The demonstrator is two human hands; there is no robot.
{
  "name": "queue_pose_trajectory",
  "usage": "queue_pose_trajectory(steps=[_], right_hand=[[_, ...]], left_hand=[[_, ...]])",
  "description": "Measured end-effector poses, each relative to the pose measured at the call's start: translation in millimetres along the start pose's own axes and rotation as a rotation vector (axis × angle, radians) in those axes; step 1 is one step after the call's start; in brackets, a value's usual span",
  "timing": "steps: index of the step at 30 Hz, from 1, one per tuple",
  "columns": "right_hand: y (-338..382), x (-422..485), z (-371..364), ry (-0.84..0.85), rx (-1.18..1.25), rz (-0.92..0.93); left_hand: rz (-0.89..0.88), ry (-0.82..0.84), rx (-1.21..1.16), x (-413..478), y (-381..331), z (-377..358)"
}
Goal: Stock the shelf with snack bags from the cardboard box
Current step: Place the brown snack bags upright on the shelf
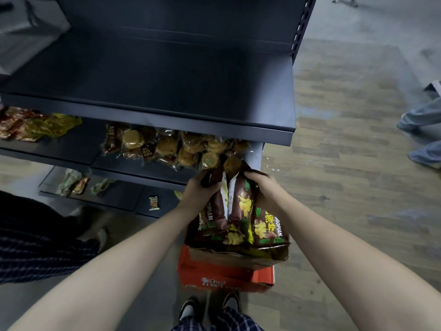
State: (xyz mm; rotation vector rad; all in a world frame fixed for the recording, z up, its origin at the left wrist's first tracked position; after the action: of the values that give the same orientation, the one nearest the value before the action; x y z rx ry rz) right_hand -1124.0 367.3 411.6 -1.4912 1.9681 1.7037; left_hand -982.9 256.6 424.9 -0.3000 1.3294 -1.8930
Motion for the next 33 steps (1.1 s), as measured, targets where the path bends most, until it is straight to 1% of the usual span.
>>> queue_pose_trajectory(steps=[3, 5, 6, 8, 11, 13, 16, 18, 21, 23, 25, 27, 30, 33], right_hand=[[1.9, -11.3, -20.2, 0.087, 0.046, -0.072], [1.1, -16.2, -31.7, 0.09, 0.03, -0.07], [0.3, -18.3, -37.4, 0.094, -0.007, -0.063], [-0.5, -24.2, -47.5, 0.091, -0.104, -0.06], [1.9, -32.0, -59.5, 0.039, -0.191, -0.015], [7.1, -36.9, -71.2, 0.054, -0.254, 0.054], [18.1, -47.6, -87.9, 0.083, -0.504, 0.172], [24.0, -55.7, -94.8, 0.087, -0.578, 0.211], [35.3, -72.0, -104.7, 0.12, -0.59, 0.244], [46.8, -83.5, -113.6, 0.151, -0.497, 0.281], [58.9, -94.0, -127.7, 0.231, -0.438, 0.314], [71.5, -102.8, -143.0, 0.278, -0.451, 0.381], [94.3, -116.5, -162.4, 0.236, -0.447, 0.458], [114.2, -127.2, -179.2, 0.174, -0.471, 0.515]], left_hand=[[0.124, -0.006, -0.308, -1.8, -11.0, 2.5], [0.165, 0.002, -0.475, -3.4, -20.9, 1.1], [0.166, 0.034, -0.54, -4.4, -27.1, -0.5], [0.152, 0.111, -0.578, -6.4, -36.9, -2.3], [0.083, 0.159, -0.532, -10.7, -45.2, 4.2], [0.042, 0.16, -0.483, -13.5, -48.3, 11.3], [-0.052, 0.137, -0.367, -22.2, -53.7, 23.1], [-0.154, 0.106, -0.274, -28.9, -60.7, 30.8], [-0.229, 0.007, -0.29, -35.7, -78.2, 44.0], [-0.249, -0.059, -0.334, -39.1, -90.8, 54.3], [-0.285, -0.146, -0.337, -42.0, -103.7, 66.9], [-0.347, -0.244, -0.321, -44.3, -118.8, 81.1], [-0.391, -0.35, -0.254, -42.2, -144.9, 100.7], [-0.312, -0.468, -0.203, -35.0, -163.5, 119.4]])
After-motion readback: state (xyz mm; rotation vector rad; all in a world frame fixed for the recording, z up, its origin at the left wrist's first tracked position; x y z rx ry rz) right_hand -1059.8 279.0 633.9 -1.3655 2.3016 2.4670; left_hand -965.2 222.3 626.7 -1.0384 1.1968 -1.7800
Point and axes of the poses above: each hand's wrist, its own x-axis towards the middle knuckle, its own z-axis out of the back of the hand, y = z × x, the point moved 3 cm from there along x, towards the middle knuckle, and after that the axes turned 9 degrees about x, right-handed, at the moved point
